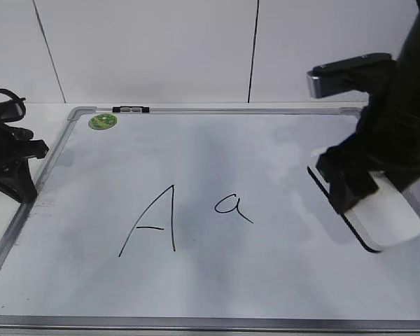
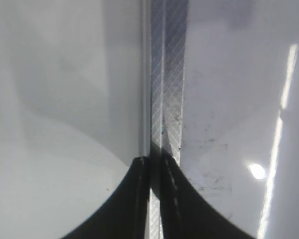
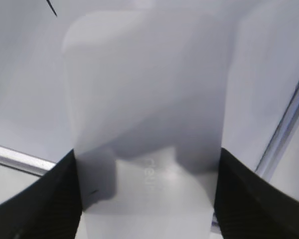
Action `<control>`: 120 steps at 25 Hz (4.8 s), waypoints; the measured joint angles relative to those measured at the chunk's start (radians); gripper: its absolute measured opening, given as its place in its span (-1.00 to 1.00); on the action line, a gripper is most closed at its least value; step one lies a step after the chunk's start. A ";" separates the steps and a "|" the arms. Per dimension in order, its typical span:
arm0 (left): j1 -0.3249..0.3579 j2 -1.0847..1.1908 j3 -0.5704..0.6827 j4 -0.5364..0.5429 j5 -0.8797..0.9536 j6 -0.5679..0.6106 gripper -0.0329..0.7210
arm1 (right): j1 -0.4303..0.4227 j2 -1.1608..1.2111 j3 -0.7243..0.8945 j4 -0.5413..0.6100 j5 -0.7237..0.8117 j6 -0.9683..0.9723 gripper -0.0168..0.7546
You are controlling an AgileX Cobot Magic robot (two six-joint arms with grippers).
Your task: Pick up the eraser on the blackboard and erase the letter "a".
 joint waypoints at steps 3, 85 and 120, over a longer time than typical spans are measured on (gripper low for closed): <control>0.000 0.000 0.000 0.000 0.000 0.000 -0.83 | 0.000 0.077 -0.099 0.000 0.000 -0.009 0.42; -0.002 0.005 0.000 -0.039 0.006 0.000 -0.86 | 0.167 0.618 -0.487 0.014 0.009 -0.023 0.42; -0.004 0.007 -0.005 -0.016 0.016 -0.004 -0.87 | 0.007 0.555 -0.498 -0.035 0.001 0.014 0.42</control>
